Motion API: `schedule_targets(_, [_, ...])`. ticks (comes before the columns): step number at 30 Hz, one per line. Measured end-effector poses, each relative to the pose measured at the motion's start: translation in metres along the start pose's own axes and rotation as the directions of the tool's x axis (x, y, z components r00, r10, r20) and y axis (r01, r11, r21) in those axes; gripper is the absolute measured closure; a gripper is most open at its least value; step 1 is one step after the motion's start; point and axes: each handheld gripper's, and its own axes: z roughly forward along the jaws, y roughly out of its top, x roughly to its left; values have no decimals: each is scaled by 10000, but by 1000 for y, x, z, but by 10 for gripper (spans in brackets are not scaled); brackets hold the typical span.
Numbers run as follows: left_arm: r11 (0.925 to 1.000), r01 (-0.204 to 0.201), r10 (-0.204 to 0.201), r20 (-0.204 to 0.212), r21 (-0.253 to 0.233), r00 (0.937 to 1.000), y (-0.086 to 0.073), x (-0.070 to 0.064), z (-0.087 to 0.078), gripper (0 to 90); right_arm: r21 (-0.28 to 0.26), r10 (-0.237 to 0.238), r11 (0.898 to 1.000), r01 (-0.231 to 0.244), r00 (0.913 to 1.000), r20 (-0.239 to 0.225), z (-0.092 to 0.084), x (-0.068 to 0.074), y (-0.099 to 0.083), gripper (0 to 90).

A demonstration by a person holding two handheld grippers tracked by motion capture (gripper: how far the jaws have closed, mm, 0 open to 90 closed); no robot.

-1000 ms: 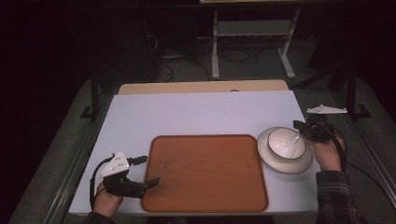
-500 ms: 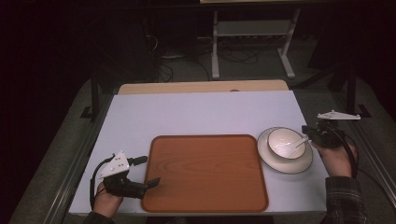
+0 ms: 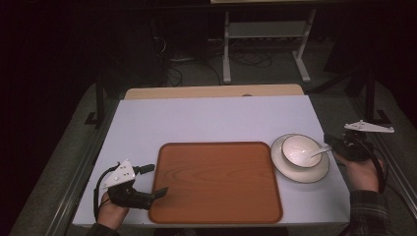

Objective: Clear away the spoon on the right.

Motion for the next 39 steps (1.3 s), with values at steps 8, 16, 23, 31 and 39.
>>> schedule_targets(8, [10000, -30, 30, 22, 1, 10000, 1, -1, -1, 128, -116, 45, 9999, -44, 10000, 79, -9, -5, -7, 894])
schedule_targets(16, [10000, -43, 43, 46, 4, 10000, 1, -2, 0, 128, 180, -16, 9998, 14, 9999, 118, -3, -7, -10, 894])
schedule_targets(23, [10000, -61, 61, 53, -25, 10000, 1, -2, -1, 128, -47, 174, 9998, -174, 9996, 206, -16, -6, -16, 871])
schedule_targets(31, [9999, -105, 105, 65, 9, 9999, 2, -3, 0, 128, -1196, 1324, 9836, -1347, 9908, -273, -38, -7, -25, 440])
schedule_targets(39, [9999, -136, 136, 83, 5, 9999, 2, -4, -1, 128, -864, 1485, 9845, -1524, 9877, -498, -26, 1, -33, 373])
